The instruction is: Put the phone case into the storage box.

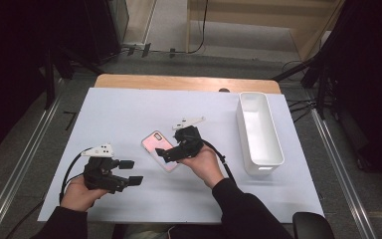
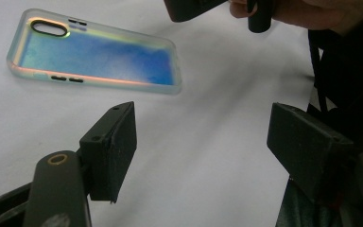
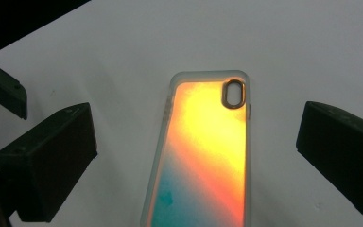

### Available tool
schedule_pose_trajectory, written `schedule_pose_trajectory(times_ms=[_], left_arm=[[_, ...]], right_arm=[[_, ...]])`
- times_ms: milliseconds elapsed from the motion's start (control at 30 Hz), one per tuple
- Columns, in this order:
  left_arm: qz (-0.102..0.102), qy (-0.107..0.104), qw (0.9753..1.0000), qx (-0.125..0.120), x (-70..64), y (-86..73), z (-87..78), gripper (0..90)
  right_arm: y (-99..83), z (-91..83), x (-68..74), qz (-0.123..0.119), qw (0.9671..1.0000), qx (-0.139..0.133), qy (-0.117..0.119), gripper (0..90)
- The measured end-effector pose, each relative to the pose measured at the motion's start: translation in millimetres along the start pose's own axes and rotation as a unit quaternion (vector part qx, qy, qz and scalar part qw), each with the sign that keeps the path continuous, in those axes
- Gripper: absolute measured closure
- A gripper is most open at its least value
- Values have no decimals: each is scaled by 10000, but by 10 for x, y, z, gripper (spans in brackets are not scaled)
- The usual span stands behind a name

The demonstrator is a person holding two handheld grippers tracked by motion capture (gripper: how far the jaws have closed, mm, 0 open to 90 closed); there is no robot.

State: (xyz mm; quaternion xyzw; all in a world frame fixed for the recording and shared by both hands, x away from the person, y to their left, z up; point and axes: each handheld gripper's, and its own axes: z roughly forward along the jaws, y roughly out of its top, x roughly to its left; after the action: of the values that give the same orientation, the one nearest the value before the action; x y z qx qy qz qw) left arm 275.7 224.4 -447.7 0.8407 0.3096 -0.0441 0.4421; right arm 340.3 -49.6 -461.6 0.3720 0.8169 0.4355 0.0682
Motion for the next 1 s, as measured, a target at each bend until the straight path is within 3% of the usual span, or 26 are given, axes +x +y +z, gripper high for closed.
schedule_pose_trajectory(times_ms=[233,367,400,1000], left_arm=[[-9,8,10000,-5,3,0,-4,245],[0,11,10000,10,7,1,-8,245],[-16,19,10000,-16,25,0,-28,245],[-29,15,10000,-13,29,0,-28,245]], right_arm=[[-22,126,39,99,9999,-18,-92,0],[-29,186,61,163,9995,-55,-248,0],[-33,216,59,131,9992,-83,-381,0],[-83,340,41,172,9992,40,-353,0]])
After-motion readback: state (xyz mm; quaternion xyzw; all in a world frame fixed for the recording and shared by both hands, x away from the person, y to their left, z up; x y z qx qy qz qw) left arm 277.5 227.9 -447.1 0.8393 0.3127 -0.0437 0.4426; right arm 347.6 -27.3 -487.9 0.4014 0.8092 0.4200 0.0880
